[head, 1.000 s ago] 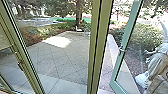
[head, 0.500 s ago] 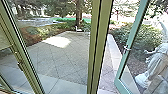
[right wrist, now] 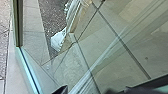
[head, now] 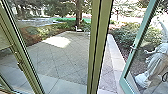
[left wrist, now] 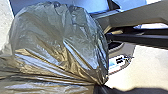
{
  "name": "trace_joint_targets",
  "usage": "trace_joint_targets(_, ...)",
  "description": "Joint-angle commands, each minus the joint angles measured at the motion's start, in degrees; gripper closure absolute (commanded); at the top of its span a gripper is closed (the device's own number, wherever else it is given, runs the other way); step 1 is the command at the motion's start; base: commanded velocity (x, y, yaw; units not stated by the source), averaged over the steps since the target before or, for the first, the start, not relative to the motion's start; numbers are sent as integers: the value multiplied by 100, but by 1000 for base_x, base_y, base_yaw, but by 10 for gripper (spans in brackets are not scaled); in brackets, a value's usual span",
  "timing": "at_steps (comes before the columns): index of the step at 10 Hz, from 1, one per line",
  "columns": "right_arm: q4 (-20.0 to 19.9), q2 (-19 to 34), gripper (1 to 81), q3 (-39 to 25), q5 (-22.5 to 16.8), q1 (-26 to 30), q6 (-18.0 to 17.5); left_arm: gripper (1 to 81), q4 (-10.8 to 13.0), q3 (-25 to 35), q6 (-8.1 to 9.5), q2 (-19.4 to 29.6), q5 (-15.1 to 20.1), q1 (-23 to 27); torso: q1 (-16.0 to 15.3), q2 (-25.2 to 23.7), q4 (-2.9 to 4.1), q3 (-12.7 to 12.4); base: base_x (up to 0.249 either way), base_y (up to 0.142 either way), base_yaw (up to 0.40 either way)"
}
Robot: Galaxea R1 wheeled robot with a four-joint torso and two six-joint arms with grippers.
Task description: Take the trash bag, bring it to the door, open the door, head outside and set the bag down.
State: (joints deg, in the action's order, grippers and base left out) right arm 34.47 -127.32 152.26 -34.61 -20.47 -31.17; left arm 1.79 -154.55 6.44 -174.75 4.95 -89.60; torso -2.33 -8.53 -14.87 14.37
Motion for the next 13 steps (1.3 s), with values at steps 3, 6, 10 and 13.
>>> trace_joint_targets(3, -3403, 547, 10, -1059, -1707, 479, 1254, 811, 32, 48, -11, -43, 410, 131, -2, 0, -2, 0, 0, 0, 0)
trace_joint_targets(6, -4096, 266, 10, -1374, -1655, -665, 1333, 811, 41, 57, -28, -43, 410, 140, -2, 0, -2, 0, 0, 0, 0)
trace_joint_targets(10, -4195, 248, 10, -2597, -292, -2700, 1315, 811, 49, 65, -37, -34, 375, 166, -2, 0, -2, 0, 0, 0, 0)
trace_joint_targets(13, -4142, 20, 10, -3203, 1110, -3908, 1342, 811, 58, 65, -55, -34, 393, 298, 0, 0, -2, 0, 0, 0, 0)
